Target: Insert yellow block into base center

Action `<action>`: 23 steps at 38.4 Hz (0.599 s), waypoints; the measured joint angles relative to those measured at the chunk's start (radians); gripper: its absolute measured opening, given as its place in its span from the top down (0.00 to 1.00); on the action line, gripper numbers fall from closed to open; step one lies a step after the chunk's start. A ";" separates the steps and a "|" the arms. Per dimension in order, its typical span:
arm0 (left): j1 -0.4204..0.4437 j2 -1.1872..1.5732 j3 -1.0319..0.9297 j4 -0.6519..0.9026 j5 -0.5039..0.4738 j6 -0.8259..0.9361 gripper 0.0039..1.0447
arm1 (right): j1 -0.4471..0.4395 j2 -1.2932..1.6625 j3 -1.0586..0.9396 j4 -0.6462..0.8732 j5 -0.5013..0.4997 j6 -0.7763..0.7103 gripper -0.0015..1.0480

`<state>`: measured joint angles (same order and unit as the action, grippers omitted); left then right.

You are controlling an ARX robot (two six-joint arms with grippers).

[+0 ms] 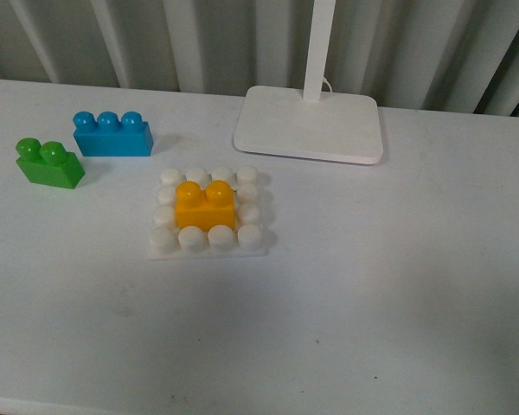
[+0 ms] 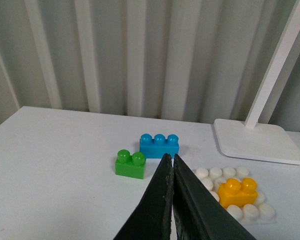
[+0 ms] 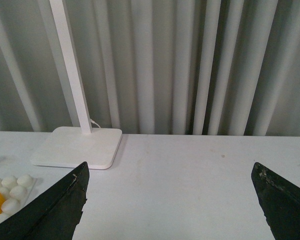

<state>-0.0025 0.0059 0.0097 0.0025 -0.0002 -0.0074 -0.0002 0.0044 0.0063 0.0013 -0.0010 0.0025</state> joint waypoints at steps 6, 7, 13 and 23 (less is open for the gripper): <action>0.000 -0.001 0.000 0.000 0.000 0.000 0.96 | 0.000 0.000 0.000 0.000 0.000 0.000 0.09; 0.000 -0.001 0.000 0.000 0.000 0.000 0.96 | 0.000 0.000 0.000 0.000 0.000 0.000 0.09; 0.000 -0.001 0.000 0.000 0.000 0.000 0.92 | 0.000 0.000 0.000 0.000 0.000 0.000 0.09; 0.000 -0.001 0.000 0.000 0.000 0.000 0.45 | 0.000 0.000 0.000 0.000 0.000 0.000 0.09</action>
<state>-0.0025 0.0051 0.0097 0.0021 -0.0002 -0.0074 -0.0002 0.0044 0.0063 0.0017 -0.0010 0.0025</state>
